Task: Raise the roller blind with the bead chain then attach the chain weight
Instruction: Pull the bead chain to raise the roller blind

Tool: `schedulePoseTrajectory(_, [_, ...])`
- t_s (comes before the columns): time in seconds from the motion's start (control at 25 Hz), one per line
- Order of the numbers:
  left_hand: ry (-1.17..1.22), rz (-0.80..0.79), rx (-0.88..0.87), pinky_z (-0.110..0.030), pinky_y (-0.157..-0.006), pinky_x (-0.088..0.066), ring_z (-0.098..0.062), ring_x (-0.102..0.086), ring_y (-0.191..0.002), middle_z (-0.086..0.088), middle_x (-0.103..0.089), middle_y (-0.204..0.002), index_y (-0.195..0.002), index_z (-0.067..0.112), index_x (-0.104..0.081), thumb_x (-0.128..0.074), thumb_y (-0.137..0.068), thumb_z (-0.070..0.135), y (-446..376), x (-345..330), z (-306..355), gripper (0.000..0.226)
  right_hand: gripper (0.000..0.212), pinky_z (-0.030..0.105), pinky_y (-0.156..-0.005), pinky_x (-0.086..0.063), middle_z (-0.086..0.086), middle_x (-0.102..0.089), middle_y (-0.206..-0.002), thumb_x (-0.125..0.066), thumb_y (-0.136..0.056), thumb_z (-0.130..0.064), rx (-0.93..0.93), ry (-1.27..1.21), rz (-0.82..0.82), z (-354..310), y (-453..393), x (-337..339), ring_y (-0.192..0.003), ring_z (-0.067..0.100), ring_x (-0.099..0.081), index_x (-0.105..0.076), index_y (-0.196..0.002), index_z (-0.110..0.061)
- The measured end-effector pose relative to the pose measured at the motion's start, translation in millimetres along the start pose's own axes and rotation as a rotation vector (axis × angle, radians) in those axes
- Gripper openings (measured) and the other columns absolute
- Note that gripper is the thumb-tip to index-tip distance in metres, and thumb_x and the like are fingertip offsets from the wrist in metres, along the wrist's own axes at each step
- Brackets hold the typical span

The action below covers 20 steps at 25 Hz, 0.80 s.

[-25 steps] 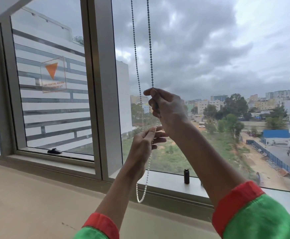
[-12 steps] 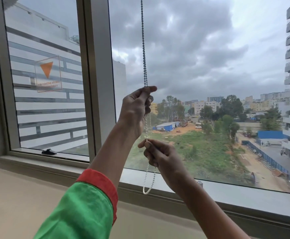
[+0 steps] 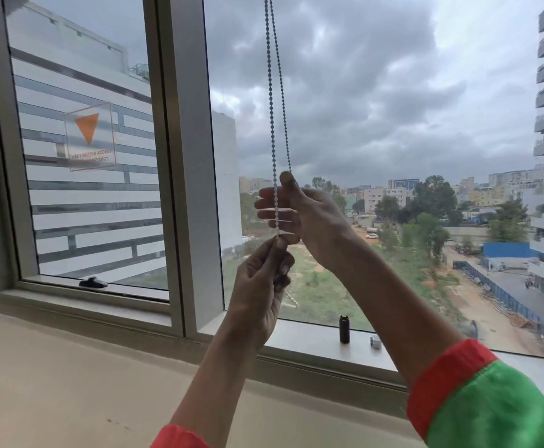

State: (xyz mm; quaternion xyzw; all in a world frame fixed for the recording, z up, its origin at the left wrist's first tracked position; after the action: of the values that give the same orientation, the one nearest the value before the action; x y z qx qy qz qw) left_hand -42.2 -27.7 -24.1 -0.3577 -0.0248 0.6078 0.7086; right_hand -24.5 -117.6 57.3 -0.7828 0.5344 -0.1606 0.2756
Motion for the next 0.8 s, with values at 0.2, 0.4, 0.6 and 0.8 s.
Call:
schedulePoseTrajectory(0.2, [-0.058,0.001,0.068,-0.014,-0.05,-0.031,-0.001,-0.038,-0.049,0.01,-0.048,-0.053,-0.082,0.018,-0.076,-0.059,-0.081,0.026,19.1,16.7,-32.7,0.019,0.032,0.023,-0.044,-0.032,0.003,-0.041,-0.058,-0.043,-0.097,-0.024,0.053,-0.041,0.077,-19.9,-6.6,-12.0,-0.046,0.011,-0.034,-0.066,-0.09,-0.003])
schedulePoseTrajectory(0.4, [-0.304,-0.05,0.16,-0.015,-0.057,-0.037,-0.007,-0.048,-0.06,0.003,-0.065,-0.066,-0.096,0.013,-0.074,-0.059,-0.088,0.015,13.8,29.5,-25.7,0.017,0.029,0.025,-0.046,-0.019,-0.005,-0.032,-0.048,-0.047,-0.095,-0.022,0.154,0.014,0.112,3.6,17.4,-3.7,-0.044,0.01,-0.023,-0.063,-0.074,-0.009])
schedulePoseTrajectory(0.6, [-0.311,-0.018,0.111,-0.031,-0.097,-0.043,-0.018,-0.06,-0.113,-0.007,-0.068,-0.115,-0.121,0.009,-0.059,-0.054,-0.088,0.003,-13.1,25.7,12.3,0.035,0.029,0.023,-0.045,-0.024,-0.007,-0.037,-0.046,-0.047,-0.095,-0.019,0.159,0.076,0.098,27.6,33.3,7.5,-0.043,0.009,-0.028,-0.063,-0.075,-0.008])
schedulePoseTrajectory(0.8, [-0.062,-0.06,-0.048,-0.036,-0.092,-0.053,-0.023,-0.068,-0.095,-0.012,-0.07,-0.1,-0.108,0.004,-0.06,-0.051,-0.093,0.014,-45.5,-11.8,60.7,0.02,0.032,0.021,-0.046,-0.022,-0.011,-0.037,-0.043,-0.046,-0.096,-0.018,0.11,0.042,0.072,60.9,47.3,-0.8,-0.043,0.006,-0.028,-0.063,-0.07,-0.013])
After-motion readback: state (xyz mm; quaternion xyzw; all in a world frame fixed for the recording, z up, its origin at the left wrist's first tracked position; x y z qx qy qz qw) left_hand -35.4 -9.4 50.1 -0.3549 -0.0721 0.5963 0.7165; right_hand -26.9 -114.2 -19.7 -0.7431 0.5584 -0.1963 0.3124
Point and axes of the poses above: each hand's wrist, its own y-axis away from the middle knuckle, its own x-axis out of the back of the hand, z = x × y, the point moved 3 cm from there along -y, towards the middle knuckle
